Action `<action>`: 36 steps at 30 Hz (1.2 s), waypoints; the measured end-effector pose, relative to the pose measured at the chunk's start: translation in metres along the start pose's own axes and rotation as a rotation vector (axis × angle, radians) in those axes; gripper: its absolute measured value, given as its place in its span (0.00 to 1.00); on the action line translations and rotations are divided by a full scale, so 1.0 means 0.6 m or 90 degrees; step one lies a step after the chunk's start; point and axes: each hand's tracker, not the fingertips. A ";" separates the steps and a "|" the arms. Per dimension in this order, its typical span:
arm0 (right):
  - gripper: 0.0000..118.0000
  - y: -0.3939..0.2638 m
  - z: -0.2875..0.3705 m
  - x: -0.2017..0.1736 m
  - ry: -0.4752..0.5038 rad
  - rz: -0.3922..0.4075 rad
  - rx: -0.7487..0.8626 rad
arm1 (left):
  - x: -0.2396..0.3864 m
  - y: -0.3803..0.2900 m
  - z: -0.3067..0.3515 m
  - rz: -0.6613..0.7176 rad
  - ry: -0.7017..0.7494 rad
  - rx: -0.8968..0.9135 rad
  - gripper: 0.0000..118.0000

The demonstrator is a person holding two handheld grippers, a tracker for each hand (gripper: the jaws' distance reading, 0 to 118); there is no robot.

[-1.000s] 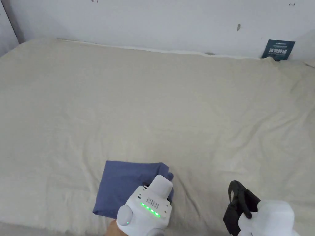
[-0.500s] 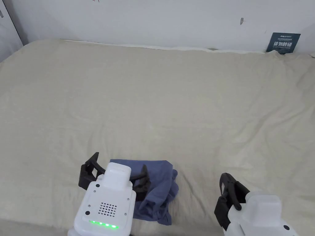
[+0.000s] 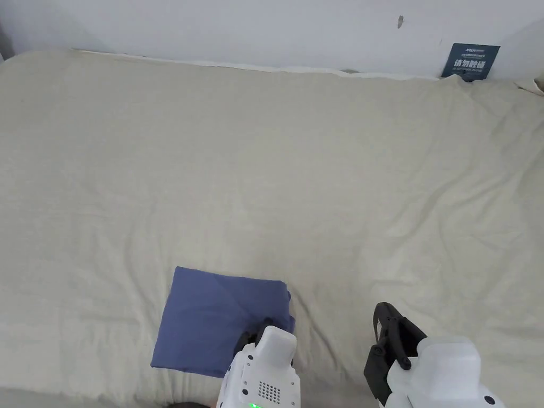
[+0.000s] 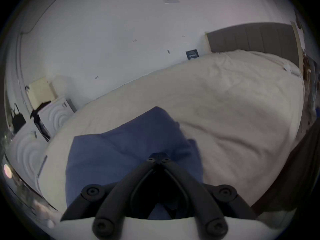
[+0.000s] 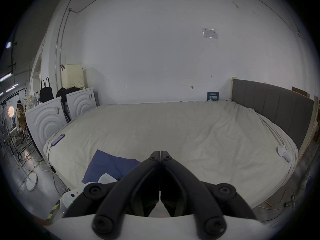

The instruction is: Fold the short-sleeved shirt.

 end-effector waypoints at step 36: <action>0.00 -0.143 -0.376 -0.029 0.448 -0.315 -0.424 | -0.408 -0.005 0.214 0.307 -0.008 0.048 0.54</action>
